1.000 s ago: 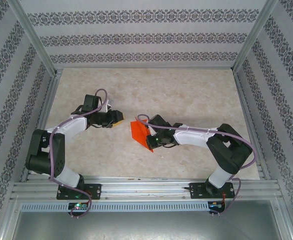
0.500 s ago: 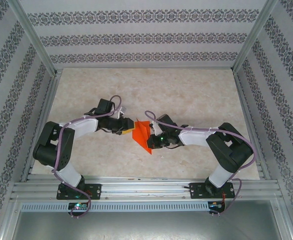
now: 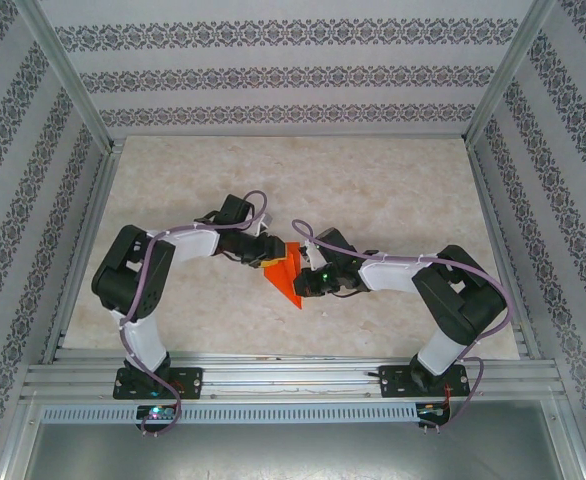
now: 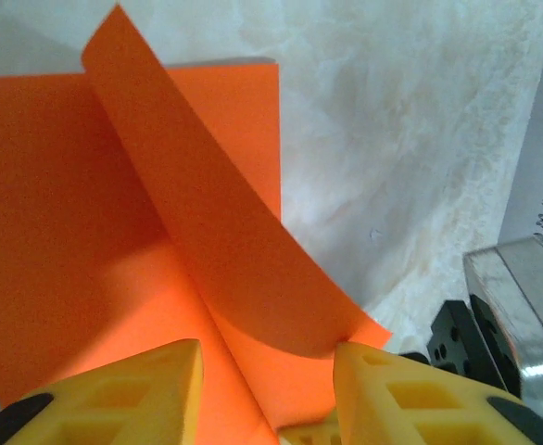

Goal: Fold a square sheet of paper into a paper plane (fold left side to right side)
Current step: Fourth fold the wing at the center of the table.

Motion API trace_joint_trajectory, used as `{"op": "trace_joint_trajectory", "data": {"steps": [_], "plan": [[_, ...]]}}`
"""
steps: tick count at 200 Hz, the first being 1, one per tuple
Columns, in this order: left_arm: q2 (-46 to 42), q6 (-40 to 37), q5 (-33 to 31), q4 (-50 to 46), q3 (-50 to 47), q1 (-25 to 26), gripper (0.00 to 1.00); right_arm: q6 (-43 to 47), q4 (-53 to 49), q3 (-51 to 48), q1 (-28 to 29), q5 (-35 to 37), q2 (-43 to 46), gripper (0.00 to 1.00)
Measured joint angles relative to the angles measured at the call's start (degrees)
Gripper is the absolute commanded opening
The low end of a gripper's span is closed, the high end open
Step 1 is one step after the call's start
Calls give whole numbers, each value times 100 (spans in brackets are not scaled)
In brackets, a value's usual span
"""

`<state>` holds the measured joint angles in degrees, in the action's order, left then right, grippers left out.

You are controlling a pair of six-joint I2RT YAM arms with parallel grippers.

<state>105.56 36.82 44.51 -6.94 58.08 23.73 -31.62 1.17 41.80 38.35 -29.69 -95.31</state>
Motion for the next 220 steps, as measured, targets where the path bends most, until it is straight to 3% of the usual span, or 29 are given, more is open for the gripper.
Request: {"op": "trace_joint_trajectory", "data": {"steps": [139,167,199,220], "plan": [[535,-149,-435,-531,549,105,41,-20,85,-48,-76,-44,-52,8],[542,-175,-457,-588,584,109,41,-79,85,-48,-76,-76,-46,18],[542,-192,-479,-599,592,109,41,-146,81,-52,-188,-125,186,37],[542,-192,-494,-599,592,118,41,-142,87,-59,-313,-127,393,41]]}}
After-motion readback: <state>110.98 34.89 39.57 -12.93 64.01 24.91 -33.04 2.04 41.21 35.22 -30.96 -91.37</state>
